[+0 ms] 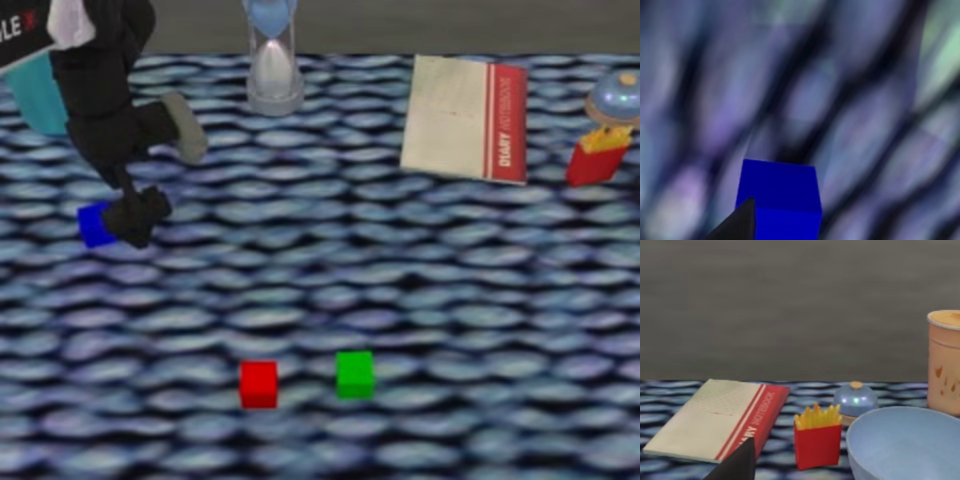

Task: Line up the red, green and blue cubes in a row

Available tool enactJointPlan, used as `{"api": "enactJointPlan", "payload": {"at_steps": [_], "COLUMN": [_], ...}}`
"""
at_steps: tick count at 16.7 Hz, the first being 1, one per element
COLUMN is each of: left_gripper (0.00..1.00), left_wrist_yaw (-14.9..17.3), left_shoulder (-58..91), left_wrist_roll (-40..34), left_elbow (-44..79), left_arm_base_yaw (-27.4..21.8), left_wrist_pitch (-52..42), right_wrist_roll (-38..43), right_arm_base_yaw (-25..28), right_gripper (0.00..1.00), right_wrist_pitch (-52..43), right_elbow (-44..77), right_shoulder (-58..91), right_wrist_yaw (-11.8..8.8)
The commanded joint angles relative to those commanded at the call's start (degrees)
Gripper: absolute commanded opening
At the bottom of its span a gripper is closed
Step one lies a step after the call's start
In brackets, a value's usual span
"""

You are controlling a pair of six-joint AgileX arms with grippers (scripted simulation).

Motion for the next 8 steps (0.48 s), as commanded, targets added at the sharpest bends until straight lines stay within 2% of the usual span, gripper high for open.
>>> {"api": "enactJointPlan", "payload": {"at_steps": [4, 8], "left_gripper": [1.0, 1.0], "left_wrist_yaw": [0.18, 0.26], "left_shoulder": [-0.52, -0.95], "left_wrist_roll": [12.72, 15.96], "left_elbow": [1.31, 1.68], "left_arm_base_yaw": [5.86, 7.49], "left_wrist_pitch": [0.83, 1.27], "right_wrist_roll": [0.0, 0.0], "right_arm_base_yaw": [0.0, 0.0], "right_gripper": [1.0, 1.0], "right_wrist_pitch": [0.0, 0.0], "right_elbow": [0.0, 0.0], "right_shoulder": [0.0, 0.0], "right_wrist_yaw": [0.0, 0.0]}}
